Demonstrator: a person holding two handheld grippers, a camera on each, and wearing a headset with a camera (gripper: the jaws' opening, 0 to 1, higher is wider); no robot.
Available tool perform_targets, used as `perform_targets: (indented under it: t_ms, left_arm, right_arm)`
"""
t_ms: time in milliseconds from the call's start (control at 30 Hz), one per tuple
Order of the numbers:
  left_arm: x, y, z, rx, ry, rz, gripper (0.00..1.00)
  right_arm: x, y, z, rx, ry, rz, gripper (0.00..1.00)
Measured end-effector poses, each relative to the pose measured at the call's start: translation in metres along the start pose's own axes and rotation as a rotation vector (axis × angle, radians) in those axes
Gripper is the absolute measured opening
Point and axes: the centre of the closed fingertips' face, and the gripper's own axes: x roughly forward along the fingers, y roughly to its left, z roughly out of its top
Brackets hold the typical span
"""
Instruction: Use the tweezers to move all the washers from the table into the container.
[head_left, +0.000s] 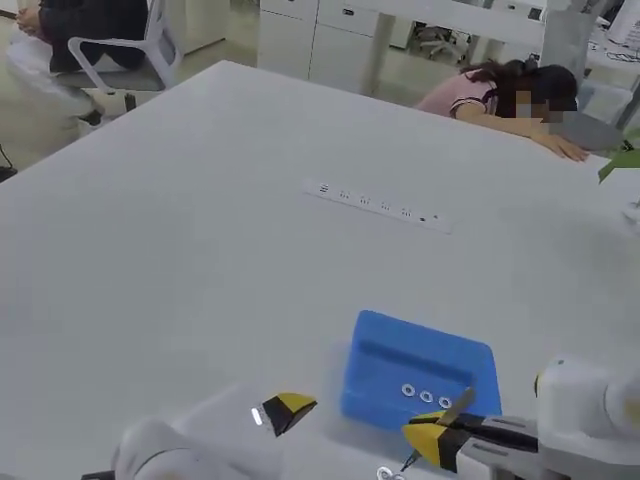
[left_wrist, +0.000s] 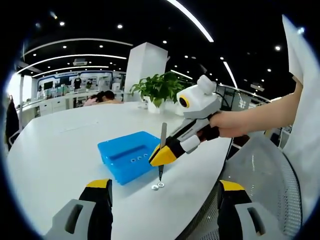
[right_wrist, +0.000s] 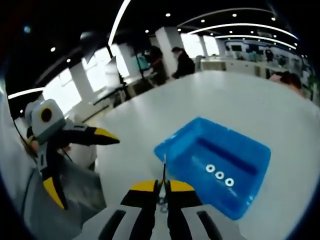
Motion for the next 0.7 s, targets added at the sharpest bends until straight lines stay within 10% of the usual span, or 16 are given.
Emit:
perform_targets:
  t_ms: [700]
  left_arm:
    - [0.000,-0.001,-0.003,0.004,0.017,-0.004,0.88]
  right_arm:
    - [0.007,0.005,-0.012,-0.088,0.037,-0.011,0.05]
